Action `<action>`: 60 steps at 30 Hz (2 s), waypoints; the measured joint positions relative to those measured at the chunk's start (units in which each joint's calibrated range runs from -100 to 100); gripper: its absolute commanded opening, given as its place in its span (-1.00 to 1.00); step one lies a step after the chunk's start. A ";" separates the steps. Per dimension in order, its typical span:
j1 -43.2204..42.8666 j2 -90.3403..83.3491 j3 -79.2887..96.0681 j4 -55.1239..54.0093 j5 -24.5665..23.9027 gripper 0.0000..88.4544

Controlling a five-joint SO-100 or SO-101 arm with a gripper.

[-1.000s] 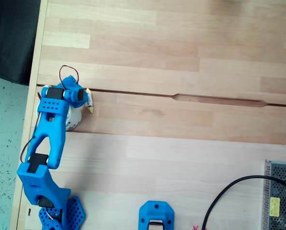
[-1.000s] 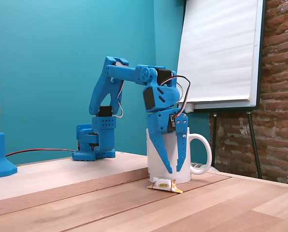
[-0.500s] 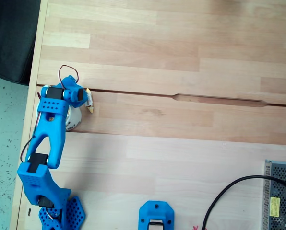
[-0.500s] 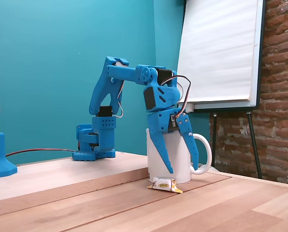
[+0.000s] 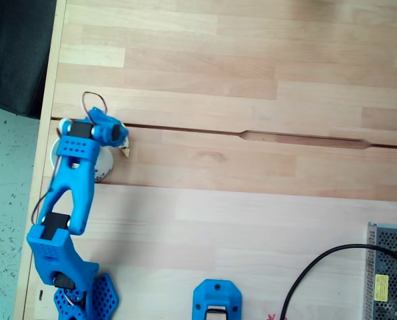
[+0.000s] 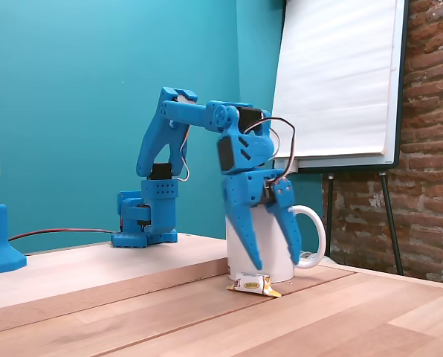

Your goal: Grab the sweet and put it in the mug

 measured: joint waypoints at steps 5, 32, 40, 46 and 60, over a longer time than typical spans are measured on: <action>2.14 0.09 0.00 2.20 5.52 -0.52; 3.18 0.09 0.00 10.74 9.28 -0.51; 3.10 3.54 0.00 2.52 8.84 -0.51; 2.95 5.09 0.00 1.95 8.84 -0.51; 2.88 5.18 0.45 1.95 8.79 -0.54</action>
